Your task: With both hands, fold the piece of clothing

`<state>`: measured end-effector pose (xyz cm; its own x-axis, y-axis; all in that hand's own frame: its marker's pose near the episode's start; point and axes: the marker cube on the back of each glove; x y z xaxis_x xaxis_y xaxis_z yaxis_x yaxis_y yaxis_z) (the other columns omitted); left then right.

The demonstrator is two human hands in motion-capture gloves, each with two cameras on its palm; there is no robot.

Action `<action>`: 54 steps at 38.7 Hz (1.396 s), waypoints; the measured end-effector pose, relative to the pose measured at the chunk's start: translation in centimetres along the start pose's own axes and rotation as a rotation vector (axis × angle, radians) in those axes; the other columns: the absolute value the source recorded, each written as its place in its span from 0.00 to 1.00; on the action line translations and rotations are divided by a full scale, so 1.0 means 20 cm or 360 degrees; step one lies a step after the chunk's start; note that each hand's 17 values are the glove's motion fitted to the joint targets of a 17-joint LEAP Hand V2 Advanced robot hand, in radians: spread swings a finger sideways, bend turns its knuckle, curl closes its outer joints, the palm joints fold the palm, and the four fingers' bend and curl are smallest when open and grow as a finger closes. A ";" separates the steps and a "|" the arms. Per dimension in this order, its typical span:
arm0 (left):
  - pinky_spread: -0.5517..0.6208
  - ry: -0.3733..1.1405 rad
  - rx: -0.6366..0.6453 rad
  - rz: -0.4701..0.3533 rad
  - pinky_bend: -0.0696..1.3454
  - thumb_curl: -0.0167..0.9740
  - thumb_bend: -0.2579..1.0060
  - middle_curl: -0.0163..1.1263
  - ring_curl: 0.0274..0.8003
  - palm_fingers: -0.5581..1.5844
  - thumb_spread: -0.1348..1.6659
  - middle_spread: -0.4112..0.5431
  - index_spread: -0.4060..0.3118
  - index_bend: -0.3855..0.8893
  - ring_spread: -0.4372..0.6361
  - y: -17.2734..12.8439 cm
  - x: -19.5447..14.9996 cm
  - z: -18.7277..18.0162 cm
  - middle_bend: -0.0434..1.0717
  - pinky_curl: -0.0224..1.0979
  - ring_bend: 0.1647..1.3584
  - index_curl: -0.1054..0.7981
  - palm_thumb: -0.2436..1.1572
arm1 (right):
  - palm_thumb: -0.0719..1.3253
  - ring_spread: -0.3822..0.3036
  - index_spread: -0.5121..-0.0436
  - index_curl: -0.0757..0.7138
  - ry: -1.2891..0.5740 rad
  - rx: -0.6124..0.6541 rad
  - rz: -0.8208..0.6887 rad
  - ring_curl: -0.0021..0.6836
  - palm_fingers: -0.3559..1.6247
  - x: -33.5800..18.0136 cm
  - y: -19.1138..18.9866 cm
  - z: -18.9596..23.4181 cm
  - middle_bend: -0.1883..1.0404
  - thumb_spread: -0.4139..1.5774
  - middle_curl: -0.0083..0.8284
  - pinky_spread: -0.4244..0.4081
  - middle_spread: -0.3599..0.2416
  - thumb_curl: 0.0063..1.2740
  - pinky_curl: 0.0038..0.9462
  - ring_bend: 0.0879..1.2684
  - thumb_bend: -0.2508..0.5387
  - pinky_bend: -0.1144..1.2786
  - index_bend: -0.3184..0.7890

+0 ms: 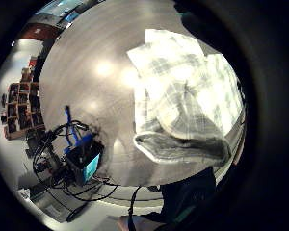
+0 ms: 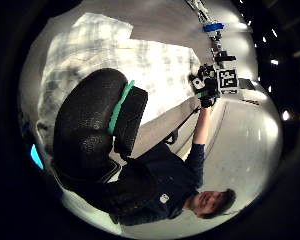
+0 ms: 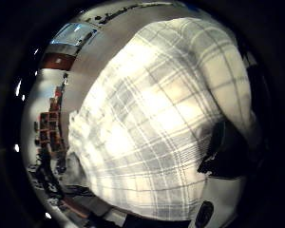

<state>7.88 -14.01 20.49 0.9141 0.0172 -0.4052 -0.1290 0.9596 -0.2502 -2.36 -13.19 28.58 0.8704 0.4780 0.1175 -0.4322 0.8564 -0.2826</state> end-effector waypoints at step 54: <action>0.69 0.0345 0.0831 -0.0132 0.16 0.30 0.21 0.24 0.38 0.45 0.82 0.59 0.46 0.56 0.63 0.24 -0.40 -0.37 0.17 0.33 0.21 0.66 0.41 | 0.78 0.22 0.62 0.57 -0.0422 -0.0029 -0.1099 0.66 0.69 -1.46 0.52 -0.64 0.30 0.52 0.61 0.17 0.31 0.54 0.41 0.32 0.30 0.51 0.38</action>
<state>-2.94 -11.70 16.03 0.8063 -0.0694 -0.5874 0.1972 0.9678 0.1564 -29.19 -20.69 9.99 0.8557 -0.1352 0.4995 0.1992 0.9770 -0.0768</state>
